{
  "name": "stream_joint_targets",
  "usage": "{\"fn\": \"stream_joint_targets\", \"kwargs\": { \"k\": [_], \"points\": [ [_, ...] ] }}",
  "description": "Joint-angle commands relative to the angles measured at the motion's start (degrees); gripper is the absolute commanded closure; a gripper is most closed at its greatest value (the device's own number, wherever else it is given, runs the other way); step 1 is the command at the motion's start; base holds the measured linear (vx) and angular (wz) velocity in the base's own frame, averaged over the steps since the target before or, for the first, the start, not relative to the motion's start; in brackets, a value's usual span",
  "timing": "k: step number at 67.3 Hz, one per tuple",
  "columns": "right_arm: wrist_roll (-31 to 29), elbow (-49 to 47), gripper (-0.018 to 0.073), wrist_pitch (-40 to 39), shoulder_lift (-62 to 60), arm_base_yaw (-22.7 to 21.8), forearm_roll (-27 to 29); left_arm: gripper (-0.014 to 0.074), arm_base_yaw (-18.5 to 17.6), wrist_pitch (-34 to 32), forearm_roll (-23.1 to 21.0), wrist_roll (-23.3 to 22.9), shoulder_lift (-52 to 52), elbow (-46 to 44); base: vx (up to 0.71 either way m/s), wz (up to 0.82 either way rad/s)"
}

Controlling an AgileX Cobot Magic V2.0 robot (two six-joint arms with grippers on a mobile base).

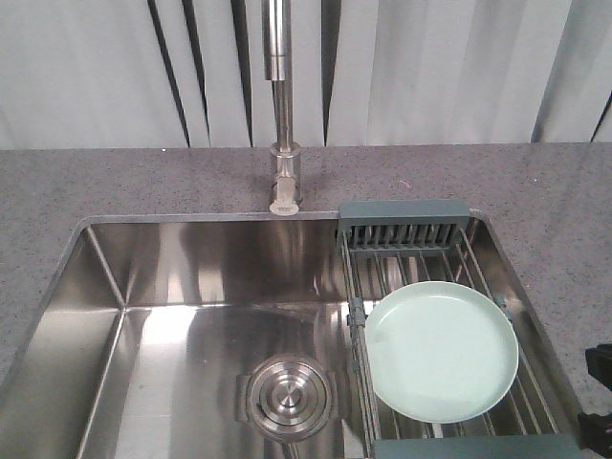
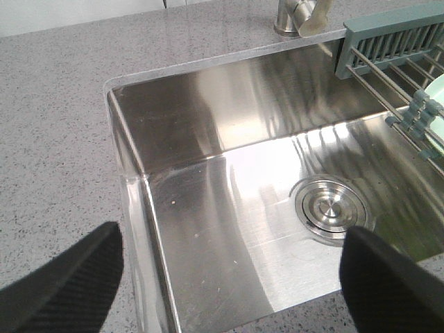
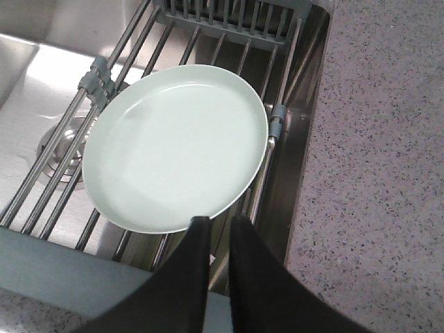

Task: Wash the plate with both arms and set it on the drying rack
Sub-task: 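Open the right gripper to release the plate and withdraw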

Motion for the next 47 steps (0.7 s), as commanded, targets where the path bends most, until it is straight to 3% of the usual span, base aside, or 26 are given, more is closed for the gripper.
{"fn": "stream_joint_targets", "kwargs": {
  "k": [1, 47],
  "points": [
    [-0.4, -1.4, 0.0572, -3.1, 0.0, 0.0, 1.3, 0.0010, 0.0, -3.9, -0.6, -0.5, 0.6, -1.5, 0.00, 0.00],
    [-0.4, -1.4, 0.0568, -1.5, 0.0, 0.0, 2.7, 0.0010, 0.0, -5.2, -0.6, -0.5, 0.6, -1.5, 0.00, 0.00]
  ]
}}
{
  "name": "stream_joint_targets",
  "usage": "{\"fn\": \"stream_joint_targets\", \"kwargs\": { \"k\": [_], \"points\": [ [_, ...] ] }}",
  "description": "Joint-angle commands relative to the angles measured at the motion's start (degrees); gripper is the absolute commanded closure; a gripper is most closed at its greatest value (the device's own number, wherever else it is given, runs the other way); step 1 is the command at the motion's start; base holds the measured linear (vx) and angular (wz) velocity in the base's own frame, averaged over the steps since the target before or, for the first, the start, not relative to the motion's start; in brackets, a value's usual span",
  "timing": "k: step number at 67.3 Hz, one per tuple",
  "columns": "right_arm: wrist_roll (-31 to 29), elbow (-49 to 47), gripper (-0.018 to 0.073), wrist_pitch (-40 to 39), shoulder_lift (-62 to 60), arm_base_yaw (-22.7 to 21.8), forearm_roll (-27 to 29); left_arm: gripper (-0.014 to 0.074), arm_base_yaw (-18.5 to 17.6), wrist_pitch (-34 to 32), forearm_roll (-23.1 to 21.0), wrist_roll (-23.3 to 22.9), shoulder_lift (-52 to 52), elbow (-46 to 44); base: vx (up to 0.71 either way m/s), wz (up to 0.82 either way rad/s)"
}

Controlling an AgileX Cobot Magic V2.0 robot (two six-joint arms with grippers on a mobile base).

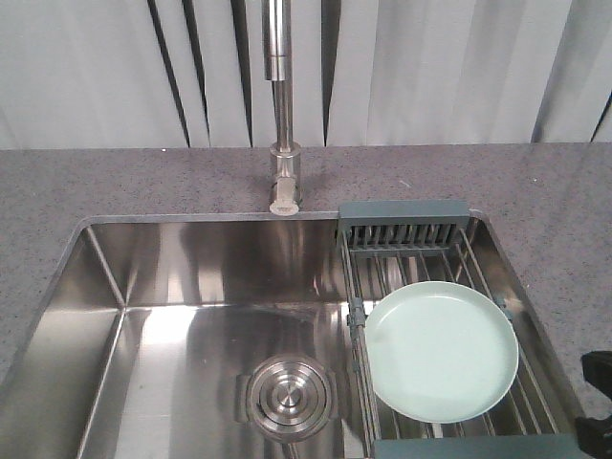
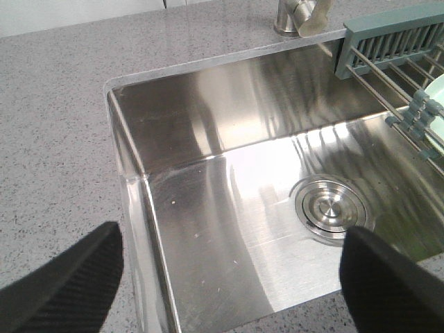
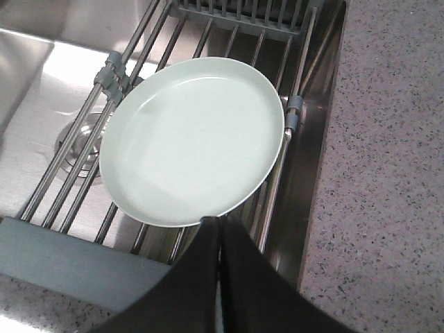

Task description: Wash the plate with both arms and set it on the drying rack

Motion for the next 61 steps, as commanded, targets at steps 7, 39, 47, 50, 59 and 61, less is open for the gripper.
{"fn": "stream_joint_targets", "kwargs": {
  "k": [7, 39, 47, 50, 59, 61],
  "points": [
    [-0.4, -1.4, 0.0568, -2.8, 0.0, 0.0, 0.6, 0.0010, 0.0, -5.1, -1.0, -0.6, 0.6, -1.5, 0.00, 0.00],
    [-0.4, -1.4, 0.0568, -2.7, 0.0, 0.0, 0.5, 0.0066, 0.0, -11.0, -2.2, -7.5, 16.5, -8.0, 0.00, 0.00],
    [-0.4, -1.4, 0.0568, -2.7, 0.0, 0.0, 0.5, 0.0099, 0.0, -10.4, -2.2, -7.0, 25.7, -12.9, 0.00, 0.00],
    [-0.4, -1.4, 0.0568, -2.7, 0.0, 0.0, 0.5, 0.0112, 0.0, -10.3, -2.9, -5.8, 29.6, -14.9, 0.00, 0.00],
    [-0.4, -1.4, 0.0568, -2.7, 0.0, 0.0, 0.5, 0.0127, 0.0, -9.9, -9.3, 2.5, 38.5, -20.7, 0.00, 0.00],
    [-0.4, -1.4, 0.0568, -2.7, 0.0, 0.0, 0.5, 0.0127, 0.0, -9.6, -11.1, 5.2, 40.2, -21.9, 0.00, 0.00]
  ]
}}
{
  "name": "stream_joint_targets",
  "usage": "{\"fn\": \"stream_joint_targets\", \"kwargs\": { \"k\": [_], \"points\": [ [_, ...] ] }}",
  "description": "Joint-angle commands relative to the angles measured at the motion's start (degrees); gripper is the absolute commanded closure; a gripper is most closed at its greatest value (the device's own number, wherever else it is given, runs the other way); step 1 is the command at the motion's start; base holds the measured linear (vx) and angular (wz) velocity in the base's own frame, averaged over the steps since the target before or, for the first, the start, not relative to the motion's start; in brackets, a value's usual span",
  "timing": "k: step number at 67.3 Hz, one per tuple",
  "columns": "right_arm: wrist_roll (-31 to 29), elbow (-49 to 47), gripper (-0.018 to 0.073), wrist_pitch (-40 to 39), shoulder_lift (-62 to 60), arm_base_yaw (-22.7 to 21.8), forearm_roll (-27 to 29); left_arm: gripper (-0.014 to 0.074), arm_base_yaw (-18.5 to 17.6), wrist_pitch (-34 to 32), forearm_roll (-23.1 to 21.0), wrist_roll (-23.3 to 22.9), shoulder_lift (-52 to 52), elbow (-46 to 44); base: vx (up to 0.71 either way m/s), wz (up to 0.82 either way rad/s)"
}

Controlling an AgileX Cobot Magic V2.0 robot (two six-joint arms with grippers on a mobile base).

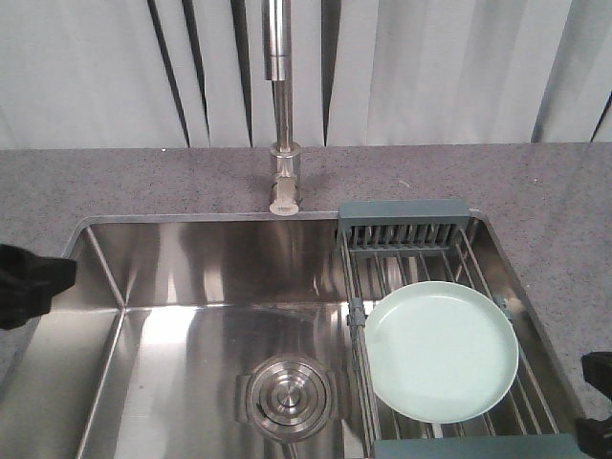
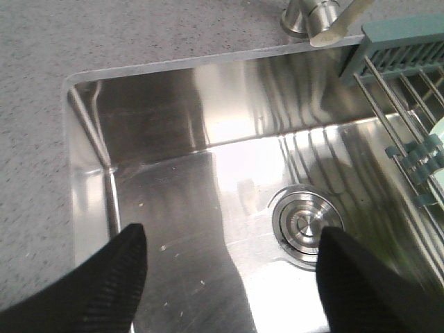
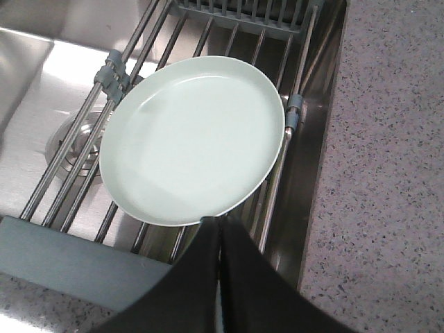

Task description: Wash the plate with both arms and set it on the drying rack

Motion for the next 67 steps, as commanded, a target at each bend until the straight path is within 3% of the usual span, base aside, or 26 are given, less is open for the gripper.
{"fn": "stream_joint_targets", "kwargs": {
  "k": [1, 10, 21, 29, 36, 42, 61, 67],
  "points": [
    [-0.4, -1.4, 0.0568, -2.8, 0.0, 0.0, 0.5, 0.0127, 0.0, -2.6, -6.7, 7.3, 5.6, -5.8, 0.00, 0.00],
    [-0.4, -1.4, 0.0568, -2.8, 0.0, 0.0, 0.5, 0.0127, 1.9, -0.7, -16.9, 19.3, 13.3, -11.7, 0.00, 0.00],
    [-0.4, -1.4, 0.0568, -2.8, 0.0, 0.0, 0.5, 0.0127, 9.8, 5.4, -31.4, 36.1, 21.2, -17.6, 0.00, 0.00],
    [-0.4, -1.4, 0.0568, -2.8, 0.0, 0.0, 0.5, 0.0127, 12.0, 6.0, -38.1, 46.6, 24.9, -19.2, 0.00, 0.00],
    [-0.4, -1.4, 0.0568, -2.8, 0.0, 0.0, 0.5, 0.0139, 12.4, 8.0, -40.8, 53.4, 28.3, -20.5, 0.00, 0.00],
    [-0.4, -1.4, 0.0568, -2.8, 0.0, 0.0, 0.5, 0.0194, 12.4, 8.9, -42.2, 56.6, 31.1, -21.7, 0.00, 0.00],
    [-0.4, -1.4, 0.0568, -2.7, 0.0, 0.0, 0.5, 0.0539, 12.4, 8.9, -44.2, 62.4, 37.6, -27.5, 0.00, 0.00],
    [-0.4, -1.4, 0.0568, -2.7, 0.0, 0.0, 0.5, 0.0605, 12.4, 9.5, -45.7, 64.3, 39.6, -29.0, 0.00, 0.00]
  ]
}}
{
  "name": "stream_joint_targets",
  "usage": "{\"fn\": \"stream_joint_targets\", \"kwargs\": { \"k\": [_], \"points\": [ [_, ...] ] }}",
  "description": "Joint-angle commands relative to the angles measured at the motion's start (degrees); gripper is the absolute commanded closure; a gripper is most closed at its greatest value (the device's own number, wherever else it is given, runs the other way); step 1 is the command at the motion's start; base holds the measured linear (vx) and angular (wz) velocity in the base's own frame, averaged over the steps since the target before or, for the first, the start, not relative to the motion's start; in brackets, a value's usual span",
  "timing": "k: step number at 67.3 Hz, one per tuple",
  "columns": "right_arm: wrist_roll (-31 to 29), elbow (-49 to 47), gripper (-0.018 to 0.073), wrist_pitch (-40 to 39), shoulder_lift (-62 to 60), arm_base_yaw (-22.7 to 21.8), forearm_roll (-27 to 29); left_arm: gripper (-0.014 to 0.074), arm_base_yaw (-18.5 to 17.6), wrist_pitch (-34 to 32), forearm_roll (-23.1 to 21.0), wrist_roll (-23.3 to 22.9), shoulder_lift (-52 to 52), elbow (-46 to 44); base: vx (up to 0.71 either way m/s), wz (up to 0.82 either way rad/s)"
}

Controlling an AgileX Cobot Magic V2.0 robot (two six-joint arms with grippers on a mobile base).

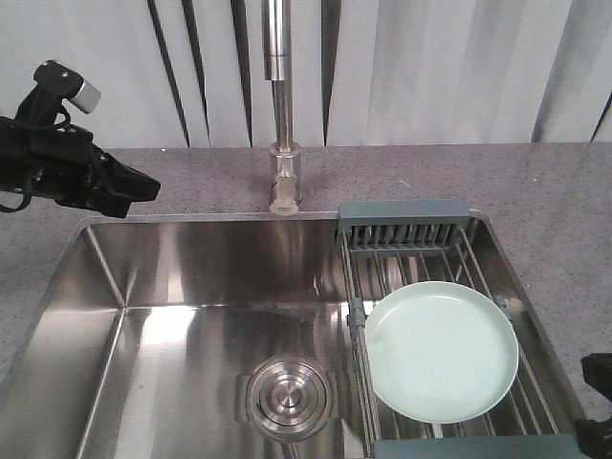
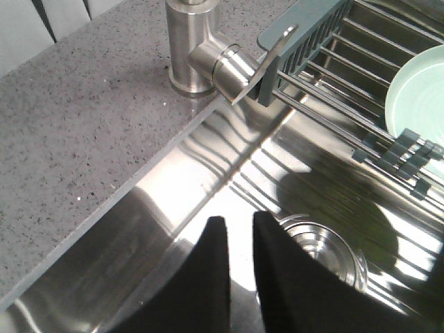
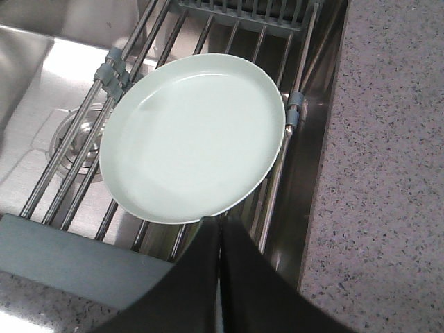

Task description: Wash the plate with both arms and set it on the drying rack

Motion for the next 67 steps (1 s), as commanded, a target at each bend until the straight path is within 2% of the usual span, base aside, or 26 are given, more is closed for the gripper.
{"fn": "stream_joint_targets", "kwargs": {
  "k": [1, 21, 32, 42, 56, 67],
  "points": [
    [-0.4, -1.4, 0.0568, -2.9, 0.0, 0.0, 0.5, 0.0605, 0.2, 0.5, -5.1, 2.3, 0.0, -3.4, 0.00, 0.00],
    [-0.4, -1.4, 0.0568, -2.7, 0.0, 0.0, 0.5, 0.0604, -0.2, 7.1, -15.2, 16.7, 7.5, -10.1, 0.00, 0.00],
    [-0.4, -1.4, 0.0568, -2.7, 0.0, 0.0, 0.5, 0.0604, -2.7, 8.8, -15.8, 21.8, 11.8, -15.4, 0.00, 0.00],
    [-0.4, -1.4, 0.0568, -2.7, 0.0, 0.0, 0.5, 0.0604, -5.8, 10.4, -15.7, 22.8, 15.6, -20.5, 0.00, 0.00],
    [-0.4, -1.4, 0.0568, -2.7, 0.0, 0.0, 0.5, 0.0604, -8.8, 15.9, -15.6, 22.8, 20.7, -26.8, 0.00, 0.00],
    [-0.4, -1.4, 0.0568, -2.7, 0.0, 0.0, 0.5, 0.0604, -11.0, 17.2, -15.5, 23.0, 23.8, -30.2, 0.00, 0.00]
  ]
}}
